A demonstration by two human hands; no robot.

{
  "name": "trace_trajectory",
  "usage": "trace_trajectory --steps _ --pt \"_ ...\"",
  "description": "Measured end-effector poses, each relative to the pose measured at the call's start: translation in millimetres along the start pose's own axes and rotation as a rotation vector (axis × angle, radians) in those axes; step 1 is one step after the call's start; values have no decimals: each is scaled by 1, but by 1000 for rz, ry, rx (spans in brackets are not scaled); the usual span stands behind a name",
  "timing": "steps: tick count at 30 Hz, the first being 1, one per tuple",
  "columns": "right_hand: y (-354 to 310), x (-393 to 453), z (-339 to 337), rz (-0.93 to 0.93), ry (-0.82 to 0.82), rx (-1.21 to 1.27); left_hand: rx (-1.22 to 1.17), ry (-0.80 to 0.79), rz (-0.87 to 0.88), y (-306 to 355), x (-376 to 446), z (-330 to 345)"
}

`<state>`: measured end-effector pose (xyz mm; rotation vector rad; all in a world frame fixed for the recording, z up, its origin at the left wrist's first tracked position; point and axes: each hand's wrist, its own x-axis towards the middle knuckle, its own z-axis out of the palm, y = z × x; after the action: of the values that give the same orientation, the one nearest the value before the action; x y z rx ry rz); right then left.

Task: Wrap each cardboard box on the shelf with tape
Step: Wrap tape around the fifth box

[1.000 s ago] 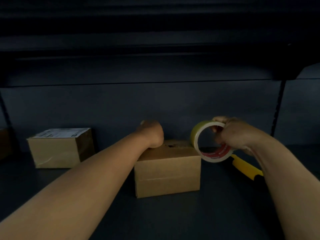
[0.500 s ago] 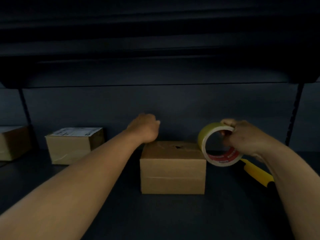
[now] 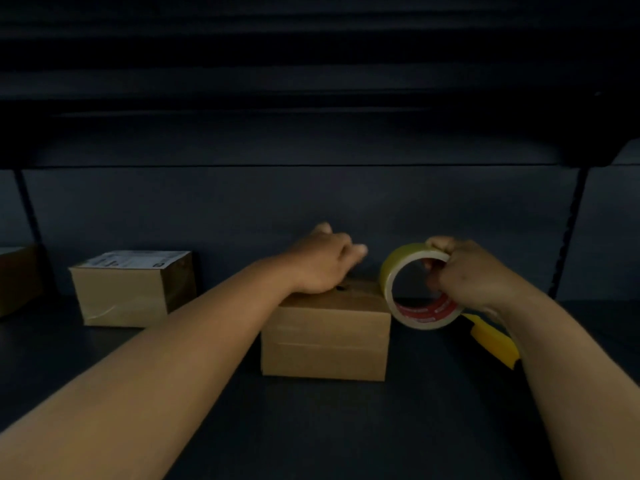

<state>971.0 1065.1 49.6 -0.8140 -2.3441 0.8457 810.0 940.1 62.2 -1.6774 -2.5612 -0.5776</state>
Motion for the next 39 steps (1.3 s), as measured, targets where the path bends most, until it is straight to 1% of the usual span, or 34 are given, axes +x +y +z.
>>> trace_trajectory --steps 2,3,5,8,10,11,12,14,16,18,20,23,25,28,32,34,39 --pt "1 1 -1 3 4 11 -3 -297 10 11 -11 -9" --pt "2 2 -1 0 3 12 47 -395 2 14 -15 -12" --pt "2 3 1 -5 3 17 169 -487 -15 15 -14 -12" --pt "3 3 3 -19 -2 63 277 -538 -54 15 -9 -8" --pt "3 2 3 -30 9 157 241 -522 -61 14 -6 -6" --pt "3 3 3 -30 40 235 194 -500 -56 12 -7 -7" --pt "3 4 4 -13 93 349 124 -464 -49 10 -8 -9" --pt "1 6 4 49 176 713 -74 -345 -35 5 -11 -15" --pt "-4 6 6 54 153 1055 -233 -233 11 5 -17 -17" --pt "-11 4 10 28 79 1227 -302 -150 79 9 -22 -12" --pt "-20 1 17 14 81 1253 -343 -71 113 10 -25 -4" --pt "-25 4 25 -34 204 1093 -413 33 103 4 -28 4" --pt "-30 8 25 -52 253 1062 -448 87 94 -1 -30 7" --pt "-34 12 18 -38 293 1104 -503 126 98 -5 -35 13" --pt "-18 12 0 -51 430 1012 -643 186 79 -22 -43 21" --pt "-12 10 -4 -66 429 995 -689 159 75 -26 -45 24" --pt "-10 11 4 -43 350 916 -750 124 54 -30 -49 27"
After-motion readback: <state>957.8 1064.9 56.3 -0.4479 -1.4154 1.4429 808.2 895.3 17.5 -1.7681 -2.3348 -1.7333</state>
